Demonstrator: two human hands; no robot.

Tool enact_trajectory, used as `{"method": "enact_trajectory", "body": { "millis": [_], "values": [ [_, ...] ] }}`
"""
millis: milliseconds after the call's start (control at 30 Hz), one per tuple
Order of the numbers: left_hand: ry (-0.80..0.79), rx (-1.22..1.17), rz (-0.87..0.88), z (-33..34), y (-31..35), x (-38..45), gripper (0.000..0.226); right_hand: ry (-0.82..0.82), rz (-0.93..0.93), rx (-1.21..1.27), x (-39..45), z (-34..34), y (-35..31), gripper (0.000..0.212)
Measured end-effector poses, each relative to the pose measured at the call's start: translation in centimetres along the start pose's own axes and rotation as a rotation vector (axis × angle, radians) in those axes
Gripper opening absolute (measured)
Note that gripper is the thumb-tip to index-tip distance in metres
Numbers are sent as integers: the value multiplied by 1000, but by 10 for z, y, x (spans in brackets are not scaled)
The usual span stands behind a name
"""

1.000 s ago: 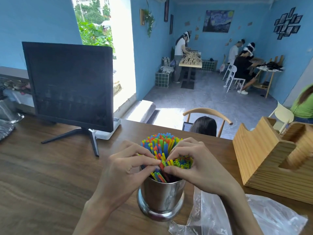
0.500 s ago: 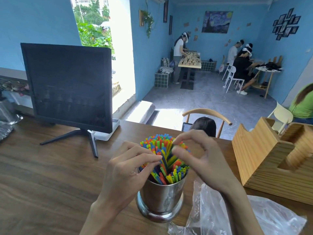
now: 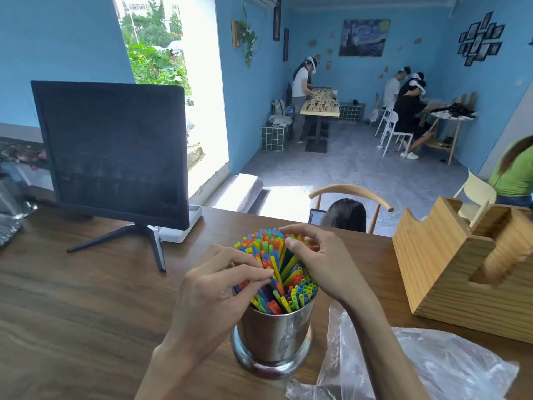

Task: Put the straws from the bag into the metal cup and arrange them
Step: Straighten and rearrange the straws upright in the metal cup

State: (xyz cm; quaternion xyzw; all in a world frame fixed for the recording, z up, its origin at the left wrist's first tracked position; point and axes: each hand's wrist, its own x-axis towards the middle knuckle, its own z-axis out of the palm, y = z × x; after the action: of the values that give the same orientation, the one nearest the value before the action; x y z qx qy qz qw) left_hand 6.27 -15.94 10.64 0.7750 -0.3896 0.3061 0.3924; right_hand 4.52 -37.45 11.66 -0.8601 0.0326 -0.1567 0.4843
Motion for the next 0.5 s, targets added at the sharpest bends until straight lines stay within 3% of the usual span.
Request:
{"method": "enact_trajectory", "body": {
  "millis": [233,400,500],
  "values": [
    [0,-3,-3,0,0,-1,15,104,-59,-126,-5,-3,-6,15],
    [-10,12,-9,-2,0,-2,14,124,-117,-485,-16,-4,-15,27],
    [-17,12,-13,-3,-1,-3,14,155,-175,-535,-21,-1,-19,30]
  ]
}}
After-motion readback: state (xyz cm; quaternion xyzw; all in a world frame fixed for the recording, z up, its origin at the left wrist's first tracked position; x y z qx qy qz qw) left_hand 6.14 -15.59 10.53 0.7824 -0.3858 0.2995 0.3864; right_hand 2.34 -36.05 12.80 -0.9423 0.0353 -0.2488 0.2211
